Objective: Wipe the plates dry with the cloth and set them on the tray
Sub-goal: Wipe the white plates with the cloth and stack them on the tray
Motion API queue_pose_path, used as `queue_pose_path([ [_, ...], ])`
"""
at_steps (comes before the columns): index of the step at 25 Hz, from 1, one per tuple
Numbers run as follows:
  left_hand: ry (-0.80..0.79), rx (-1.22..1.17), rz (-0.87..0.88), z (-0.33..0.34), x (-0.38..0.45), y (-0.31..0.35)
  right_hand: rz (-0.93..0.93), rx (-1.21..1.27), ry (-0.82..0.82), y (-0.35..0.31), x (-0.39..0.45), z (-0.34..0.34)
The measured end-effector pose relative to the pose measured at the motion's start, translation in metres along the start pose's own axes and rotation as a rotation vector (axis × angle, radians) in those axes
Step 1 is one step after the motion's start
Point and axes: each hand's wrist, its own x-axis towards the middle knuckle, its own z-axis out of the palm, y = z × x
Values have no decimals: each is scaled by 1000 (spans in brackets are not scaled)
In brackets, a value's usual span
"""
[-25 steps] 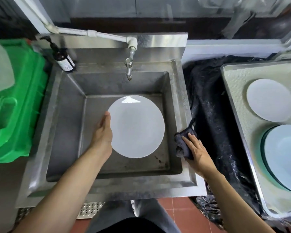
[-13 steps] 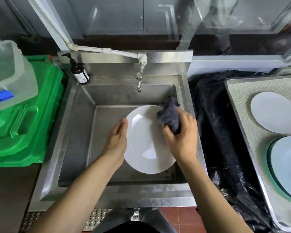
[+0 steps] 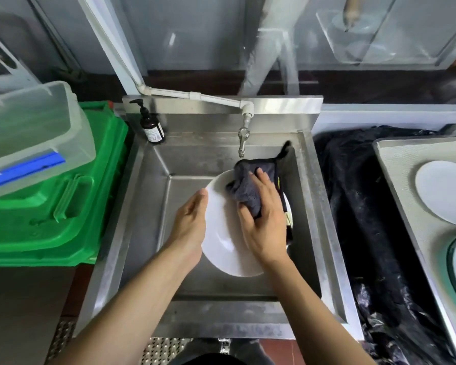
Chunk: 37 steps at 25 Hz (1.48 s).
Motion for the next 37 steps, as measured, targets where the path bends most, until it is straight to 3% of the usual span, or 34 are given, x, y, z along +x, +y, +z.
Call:
queue_pose_path([
  [2, -5, 9, -15, -3, -1, 5, 73, 47, 21, -13, 3, 8],
  [6, -41, -38, -17, -12, -2, 19, -151, 109, -161, -27, -13, 31],
  [11, -29, -9, -3, -22, -3, 18, 66, 106, 36, -21, 6, 30],
  [16, -48, -75, 9, -26, 3, 26, -96, 172, -149, -30, -20, 49],
  [19, -42, -55, 24, -30, 3, 18, 108, 163, 28, -20, -5, 40],
  [21, -31, -41, 18, -29, 5, 19, 171, 194, 40, -25, 1, 38],
  [24, -11, -90, -14, -22, 11, 30, 22, 230, -83, -43, -11, 49],
  [28, 42, -261, -102, -30, 20, 40, -45, 214, -167, -49, -42, 55],
  [31, 65, -192, -73, -31, 22, 38, -91, 148, -205, -40, -58, 50],
  [33, 122, -156, -58, -32, 23, 37, -63, 92, -169, -29, -60, 44],
  [37, 89, -79, -50, -38, 20, 34, 202, 55, 45, -2, -45, 27],
])
